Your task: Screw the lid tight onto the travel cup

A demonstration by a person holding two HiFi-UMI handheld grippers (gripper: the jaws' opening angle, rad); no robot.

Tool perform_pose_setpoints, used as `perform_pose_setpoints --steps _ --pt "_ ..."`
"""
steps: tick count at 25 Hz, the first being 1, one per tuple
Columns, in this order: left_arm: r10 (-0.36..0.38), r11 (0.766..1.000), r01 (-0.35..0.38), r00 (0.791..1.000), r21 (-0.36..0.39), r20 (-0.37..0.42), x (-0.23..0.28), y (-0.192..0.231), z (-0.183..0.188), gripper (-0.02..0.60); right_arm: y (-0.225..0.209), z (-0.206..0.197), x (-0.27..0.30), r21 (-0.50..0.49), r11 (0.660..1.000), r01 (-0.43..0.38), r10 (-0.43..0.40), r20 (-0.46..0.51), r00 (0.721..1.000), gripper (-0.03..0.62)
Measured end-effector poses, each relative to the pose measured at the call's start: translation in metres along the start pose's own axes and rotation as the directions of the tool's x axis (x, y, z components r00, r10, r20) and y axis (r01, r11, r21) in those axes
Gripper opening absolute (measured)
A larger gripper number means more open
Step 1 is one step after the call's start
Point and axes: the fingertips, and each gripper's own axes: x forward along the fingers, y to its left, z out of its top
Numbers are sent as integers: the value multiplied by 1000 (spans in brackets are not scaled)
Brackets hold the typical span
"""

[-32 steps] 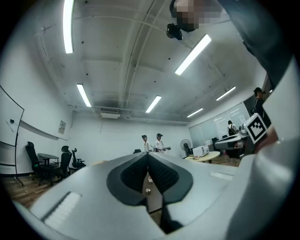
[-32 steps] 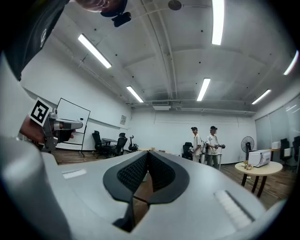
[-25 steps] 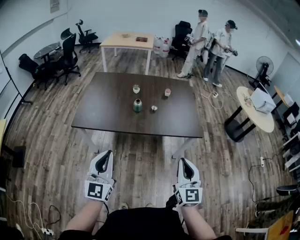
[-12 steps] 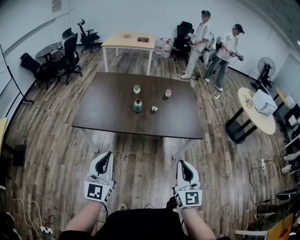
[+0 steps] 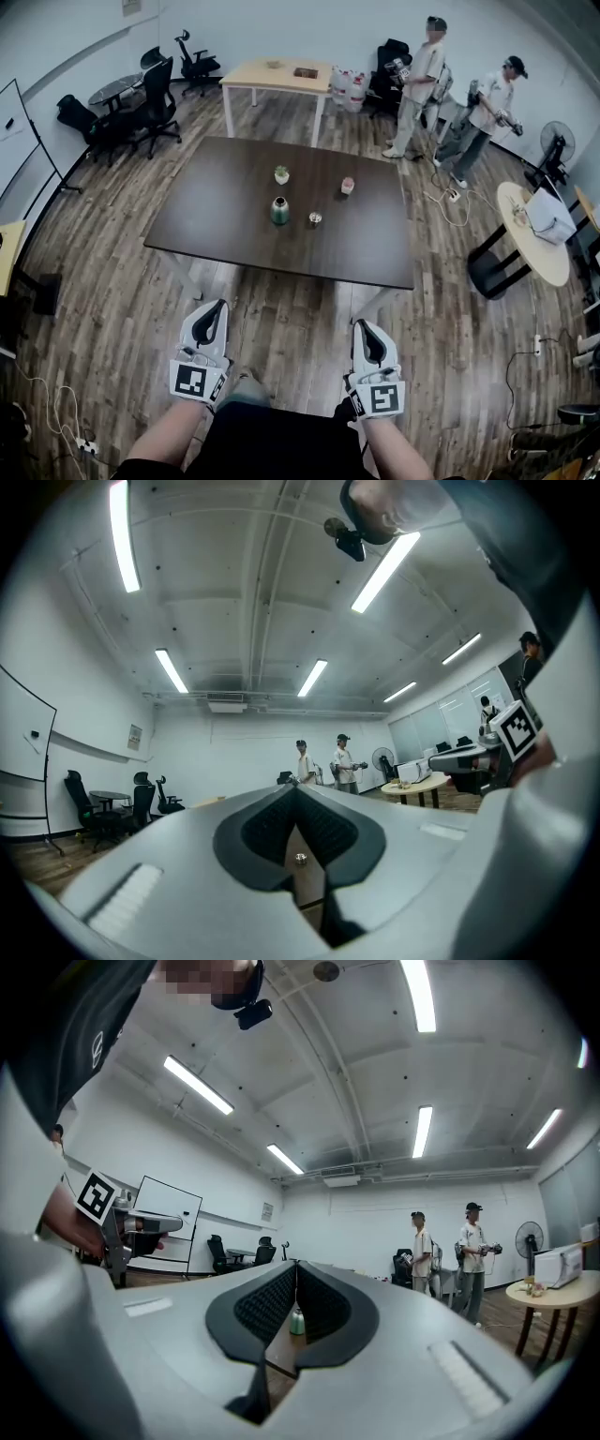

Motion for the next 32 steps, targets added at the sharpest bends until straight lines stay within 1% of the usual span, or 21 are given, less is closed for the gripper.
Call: perform_pose_setpoints --steps 2,5,8,12,16,19,22,25,29,32 --pt "-5 1000 5 1000 13 -6 19 3 -9 -2 -11 -6 17 2 1000 -2 2 4 1000 11" --pt "-22 999 22 1000 26 12 63 18 -22 -2 -31 -16 58 -4 1000 12 -12 5 1000 11" --pt "-35 999 35 999 13 24 116 54 -34 -2 -43 -22 117 -2 1000 30 -30 7 1000 11" --pt "-45 998 46 998 -36 33 199 111 -49 -2 -61 -20 207 -21 998 58 -58 9 998 11" --pt "-101 994 102 994 -38 39 280 152 -65 -2 -86 -19 287 -32 994 107 -107 2 994 11" --pt "-135 989 137 990 -46 50 330 174 -75 -2 -98 -22 336 -42 991 130 -130 3 992 11" --pt "-156 985 159 986 -60 58 371 186 -81 -2 -107 -24 374 -52 989 135 -135 6 991 11" --pt "-172 982 175 984 -65 56 403 188 -87 -2 -118 -28 401 -43 989 139 -139 4 990 11" --pt "-162 983 165 986 -77 34 428 188 -99 -2 -127 -38 421 -29 992 119 -120 -9 993 11" --pt "-153 984 157 987 -86 51 446 187 -100 -2 -139 -42 431 -25 995 96 -97 -31 995 11"
